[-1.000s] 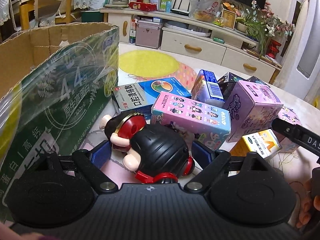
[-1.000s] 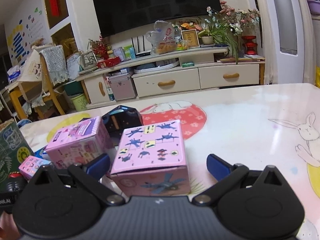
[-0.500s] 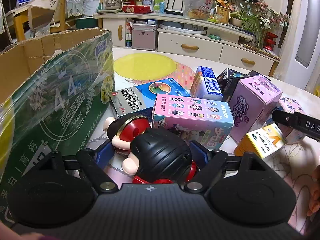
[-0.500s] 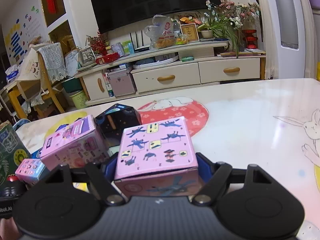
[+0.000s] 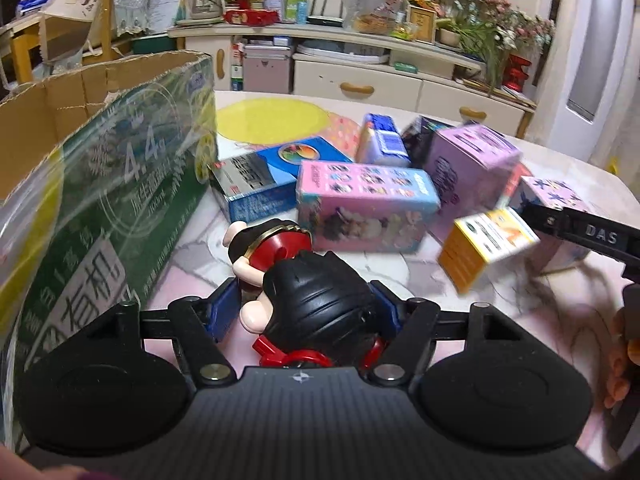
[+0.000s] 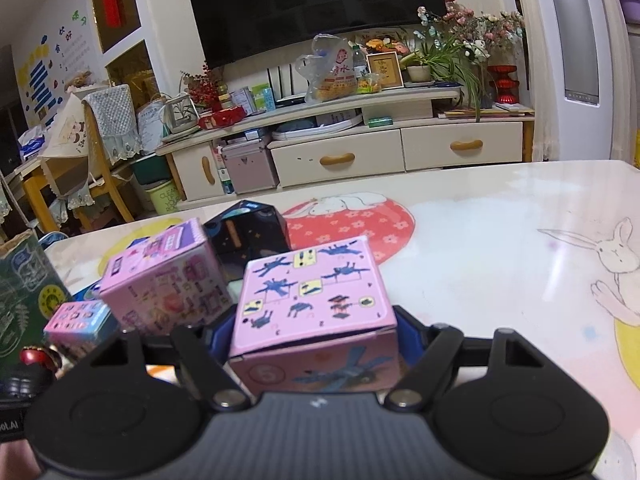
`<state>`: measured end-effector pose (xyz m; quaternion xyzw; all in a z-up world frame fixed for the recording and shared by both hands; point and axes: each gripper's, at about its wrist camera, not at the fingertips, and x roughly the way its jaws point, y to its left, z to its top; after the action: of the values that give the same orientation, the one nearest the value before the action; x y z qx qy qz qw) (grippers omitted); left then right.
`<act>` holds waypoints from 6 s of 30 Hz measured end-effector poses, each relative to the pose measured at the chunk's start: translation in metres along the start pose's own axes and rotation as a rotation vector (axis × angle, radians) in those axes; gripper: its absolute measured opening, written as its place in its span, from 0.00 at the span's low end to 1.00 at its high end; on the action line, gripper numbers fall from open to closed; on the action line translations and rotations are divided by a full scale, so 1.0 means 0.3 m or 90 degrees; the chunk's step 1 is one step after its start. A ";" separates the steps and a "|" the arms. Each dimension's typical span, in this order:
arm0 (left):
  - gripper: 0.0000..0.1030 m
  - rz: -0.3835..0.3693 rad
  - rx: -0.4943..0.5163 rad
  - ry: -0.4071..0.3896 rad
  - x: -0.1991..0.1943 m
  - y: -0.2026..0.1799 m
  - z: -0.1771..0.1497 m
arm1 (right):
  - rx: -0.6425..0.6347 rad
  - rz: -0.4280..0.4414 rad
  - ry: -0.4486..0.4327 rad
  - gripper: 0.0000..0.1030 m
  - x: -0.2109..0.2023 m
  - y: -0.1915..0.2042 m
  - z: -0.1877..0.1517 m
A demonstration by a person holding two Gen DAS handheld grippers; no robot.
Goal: Organize rigid objects
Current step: 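Grasp the black-red doll with the left gripper while the right grasps the pink box with blue figures, then carry the doll and pink box over the cardboard box with both grippers, then open both grippers to drop the doll and pink box into the box, then withdraw both tools from the box back over the table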
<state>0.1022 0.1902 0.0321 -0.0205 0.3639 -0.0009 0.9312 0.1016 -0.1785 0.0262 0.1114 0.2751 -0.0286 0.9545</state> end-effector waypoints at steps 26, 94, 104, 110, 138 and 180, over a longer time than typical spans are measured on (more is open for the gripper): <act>0.83 -0.097 0.053 0.019 -0.105 -0.086 -0.116 | -0.021 -0.059 0.015 0.74 -0.261 0.111 -0.172; 0.83 0.037 -0.162 -0.064 -0.217 0.465 0.171 | -0.164 0.217 -0.021 0.74 -0.205 0.988 0.077; 0.83 0.068 -0.188 0.001 -0.188 0.502 0.170 | -0.119 0.246 0.043 0.75 -0.145 1.008 0.032; 0.90 0.073 -0.176 -0.031 -0.239 0.470 0.175 | -0.104 0.247 0.018 0.85 -0.192 0.989 0.038; 1.00 -0.035 -0.076 -0.068 -0.282 0.312 0.139 | -0.076 0.047 -0.085 0.96 -0.382 0.622 -0.110; 1.00 -0.114 0.076 -0.061 -0.208 0.158 0.115 | -0.117 0.023 0.018 0.82 0.001 0.258 -0.092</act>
<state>0.0790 0.2397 0.0980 0.0027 0.3148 -0.1048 0.9434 0.0966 -0.0970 0.0184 0.0290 0.2879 0.0158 0.9571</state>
